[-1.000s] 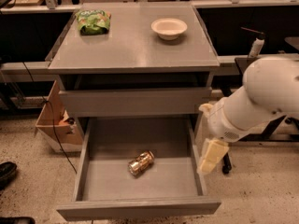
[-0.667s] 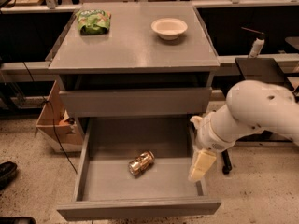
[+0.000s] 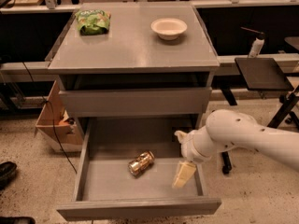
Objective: Pick orange can from middle drawer and place on counter
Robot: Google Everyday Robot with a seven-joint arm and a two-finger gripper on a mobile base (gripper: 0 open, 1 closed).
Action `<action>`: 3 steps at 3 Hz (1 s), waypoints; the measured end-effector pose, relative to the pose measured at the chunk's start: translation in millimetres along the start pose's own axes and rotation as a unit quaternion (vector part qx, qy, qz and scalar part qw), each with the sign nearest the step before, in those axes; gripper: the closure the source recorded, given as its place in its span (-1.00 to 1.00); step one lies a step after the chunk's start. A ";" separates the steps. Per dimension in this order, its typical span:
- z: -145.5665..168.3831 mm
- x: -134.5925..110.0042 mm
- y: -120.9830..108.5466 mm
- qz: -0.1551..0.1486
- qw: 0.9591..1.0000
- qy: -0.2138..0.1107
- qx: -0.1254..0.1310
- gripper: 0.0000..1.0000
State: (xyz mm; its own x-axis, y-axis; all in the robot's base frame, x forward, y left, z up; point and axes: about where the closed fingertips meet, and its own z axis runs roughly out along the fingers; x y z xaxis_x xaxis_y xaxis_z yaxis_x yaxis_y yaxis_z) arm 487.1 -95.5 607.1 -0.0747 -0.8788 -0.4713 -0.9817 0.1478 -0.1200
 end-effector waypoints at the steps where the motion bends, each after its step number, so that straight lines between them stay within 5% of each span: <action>1: 51.5 -4.8 -3.9 -0.005 1.000 -0.025 -0.007 -1.00; 2: 102.3 -15.6 -7.1 -0.002 0.999 -0.048 -0.014 -1.00; 3: 105.9 -16.2 -4.9 -0.002 0.999 -0.052 -0.015 -1.00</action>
Offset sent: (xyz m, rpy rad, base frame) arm 0.0432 0.0911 -0.1138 0.1401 0.0039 0.0380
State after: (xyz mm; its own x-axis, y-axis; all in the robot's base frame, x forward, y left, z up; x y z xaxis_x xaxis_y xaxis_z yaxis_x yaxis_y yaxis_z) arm 511.7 -34.1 522.8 -0.0531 -0.8272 -0.5594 -0.9870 0.1286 -0.0965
